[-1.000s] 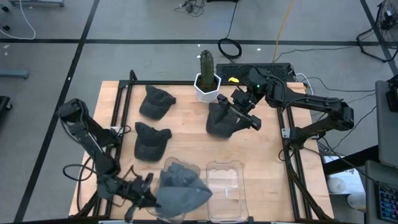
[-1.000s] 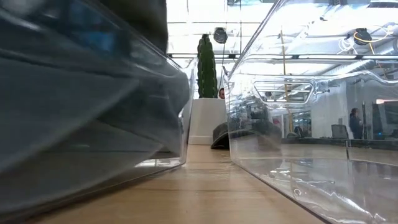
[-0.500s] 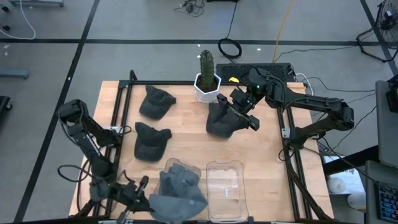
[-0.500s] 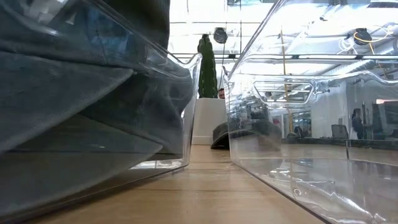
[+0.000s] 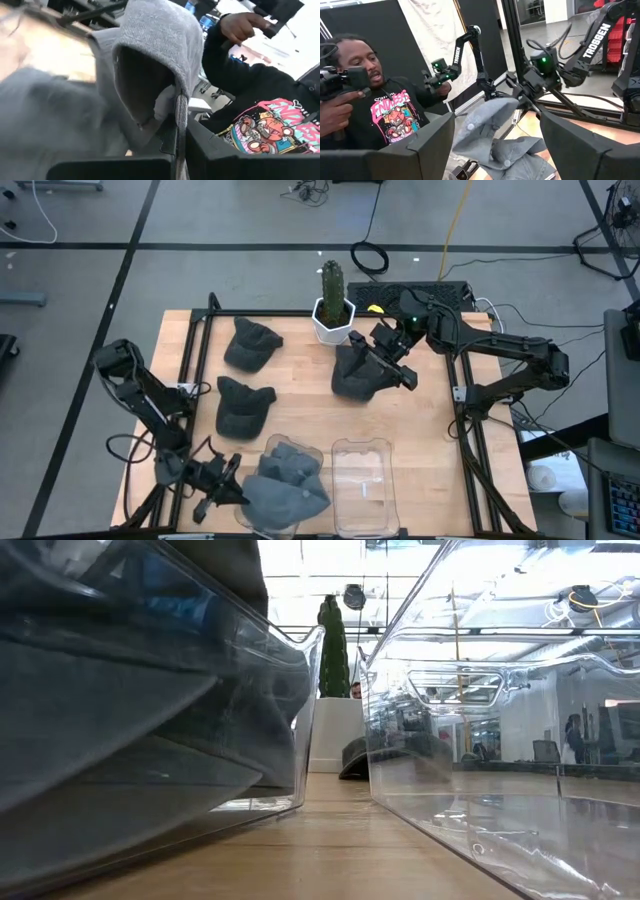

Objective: Pick & Place hat
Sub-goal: Put the gray cap into the left transparent bin

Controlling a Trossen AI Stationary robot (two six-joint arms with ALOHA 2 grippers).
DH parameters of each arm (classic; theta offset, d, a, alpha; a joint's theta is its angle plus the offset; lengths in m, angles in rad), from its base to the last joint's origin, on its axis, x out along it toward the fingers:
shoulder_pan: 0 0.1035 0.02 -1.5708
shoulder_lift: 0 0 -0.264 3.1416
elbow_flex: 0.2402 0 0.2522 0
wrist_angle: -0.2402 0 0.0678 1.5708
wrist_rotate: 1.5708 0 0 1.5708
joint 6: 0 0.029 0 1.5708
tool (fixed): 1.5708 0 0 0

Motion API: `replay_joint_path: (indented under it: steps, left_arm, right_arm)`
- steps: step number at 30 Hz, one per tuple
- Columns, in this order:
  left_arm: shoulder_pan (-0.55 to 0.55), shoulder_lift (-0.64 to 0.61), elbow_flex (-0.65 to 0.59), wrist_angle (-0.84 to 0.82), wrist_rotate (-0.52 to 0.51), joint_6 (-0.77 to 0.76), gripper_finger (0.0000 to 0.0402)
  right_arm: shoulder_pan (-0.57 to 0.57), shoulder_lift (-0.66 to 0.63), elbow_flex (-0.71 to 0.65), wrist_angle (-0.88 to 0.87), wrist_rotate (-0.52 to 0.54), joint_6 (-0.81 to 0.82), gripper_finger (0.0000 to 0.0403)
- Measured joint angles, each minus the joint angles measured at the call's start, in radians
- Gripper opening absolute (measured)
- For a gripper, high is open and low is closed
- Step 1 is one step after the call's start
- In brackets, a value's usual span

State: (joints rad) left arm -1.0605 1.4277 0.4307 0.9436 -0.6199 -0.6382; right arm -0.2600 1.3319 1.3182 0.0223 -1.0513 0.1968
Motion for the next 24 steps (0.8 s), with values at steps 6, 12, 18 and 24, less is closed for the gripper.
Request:
replay_joint_path:
  steps: [6,12,18,24]
  left_arm:
    - [0.055,0.000,-0.082,0.072,0.028,-0.103,0.0010]
    - [0.110,0.000,-0.109,0.060,0.067,-0.162,0.0010]
    - [0.118,-0.002,-0.109,-0.074,0.075,-0.309,0.0010]
    - [0.147,0.000,-0.109,-0.164,0.019,-0.412,0.0010]
  right_arm:
    - [0.000,0.000,0.000,-0.006,0.000,-0.004,0.0281]
    - [0.000,0.000,0.000,-0.012,0.000,-0.019,0.0281]
    - [0.000,0.000,0.000,-0.013,0.000,-0.023,0.0281]
    - [0.000,0.000,0.000,-0.013,0.000,-0.030,0.0281]
